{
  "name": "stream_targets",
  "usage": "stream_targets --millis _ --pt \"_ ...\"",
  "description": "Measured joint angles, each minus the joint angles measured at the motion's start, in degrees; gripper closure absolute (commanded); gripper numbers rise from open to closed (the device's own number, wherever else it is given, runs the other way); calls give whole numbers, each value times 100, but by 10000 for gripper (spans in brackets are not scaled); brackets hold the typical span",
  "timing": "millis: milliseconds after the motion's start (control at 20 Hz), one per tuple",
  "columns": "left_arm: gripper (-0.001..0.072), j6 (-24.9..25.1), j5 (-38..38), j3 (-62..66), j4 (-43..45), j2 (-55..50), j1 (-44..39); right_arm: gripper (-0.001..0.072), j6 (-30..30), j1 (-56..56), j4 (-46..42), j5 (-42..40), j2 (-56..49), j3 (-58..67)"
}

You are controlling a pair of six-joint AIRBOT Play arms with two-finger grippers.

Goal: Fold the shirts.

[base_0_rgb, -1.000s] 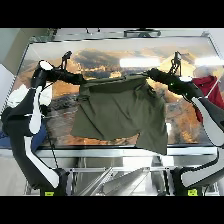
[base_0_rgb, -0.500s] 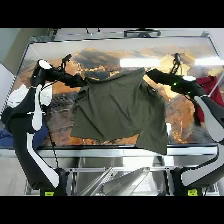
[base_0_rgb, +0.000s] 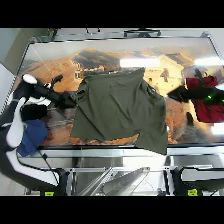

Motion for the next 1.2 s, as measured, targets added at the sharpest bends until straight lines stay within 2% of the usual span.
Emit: stream_targets --millis 250,500,900,1100,1200 --pt "453 162 787 -1958 501 1196 640 418 -15 -1051 -632 116 562 -1139" --pt "453 299 1526 -2813 610 1635 723 418 -229 -1119 -833 -44 584 -1580" --pt "452 393 2317 -3303 756 1731 50 418 -315 -251 -826 -457 144 -1692" --pt "452 431 2120 -3029 953 1738 181 418 -330 -118 -774 -492 83 -1696" --pt "410 457 1829 -2706 997 1738 385 418 -330 -94 -774 -514 72 -1696"
